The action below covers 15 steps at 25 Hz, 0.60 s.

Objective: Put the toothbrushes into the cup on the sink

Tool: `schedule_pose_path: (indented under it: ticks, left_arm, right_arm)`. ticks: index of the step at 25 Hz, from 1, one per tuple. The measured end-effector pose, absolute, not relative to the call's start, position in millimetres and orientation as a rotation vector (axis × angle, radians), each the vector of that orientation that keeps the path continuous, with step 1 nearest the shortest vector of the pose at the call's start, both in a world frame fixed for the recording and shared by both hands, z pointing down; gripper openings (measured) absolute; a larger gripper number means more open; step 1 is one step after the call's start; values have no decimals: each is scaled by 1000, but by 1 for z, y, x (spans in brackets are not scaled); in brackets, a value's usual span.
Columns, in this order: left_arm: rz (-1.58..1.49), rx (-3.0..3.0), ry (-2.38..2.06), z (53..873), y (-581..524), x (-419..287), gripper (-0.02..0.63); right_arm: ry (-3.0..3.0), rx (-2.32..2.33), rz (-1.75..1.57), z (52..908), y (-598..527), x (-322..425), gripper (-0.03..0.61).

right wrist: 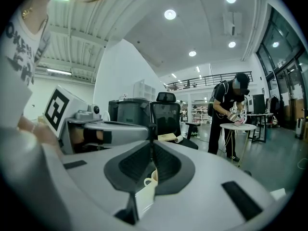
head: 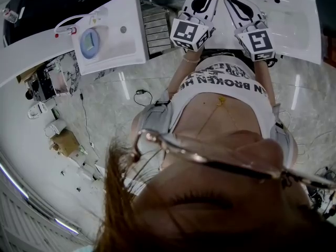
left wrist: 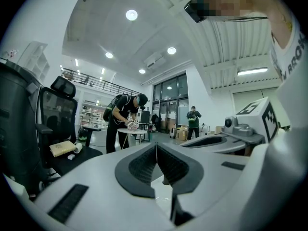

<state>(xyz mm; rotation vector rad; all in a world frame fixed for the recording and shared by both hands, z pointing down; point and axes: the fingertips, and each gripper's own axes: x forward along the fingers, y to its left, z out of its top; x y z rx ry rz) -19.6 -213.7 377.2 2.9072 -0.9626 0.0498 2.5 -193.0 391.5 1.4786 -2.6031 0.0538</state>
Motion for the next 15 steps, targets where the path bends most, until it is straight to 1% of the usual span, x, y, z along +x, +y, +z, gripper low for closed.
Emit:
schedule_pose_path:
  ticks: [15]
  left_arm:
    - [60,2901,-948,381,-210,-7,17]
  right_arm:
    - [-2583,1474,47,389,-184,15,35]
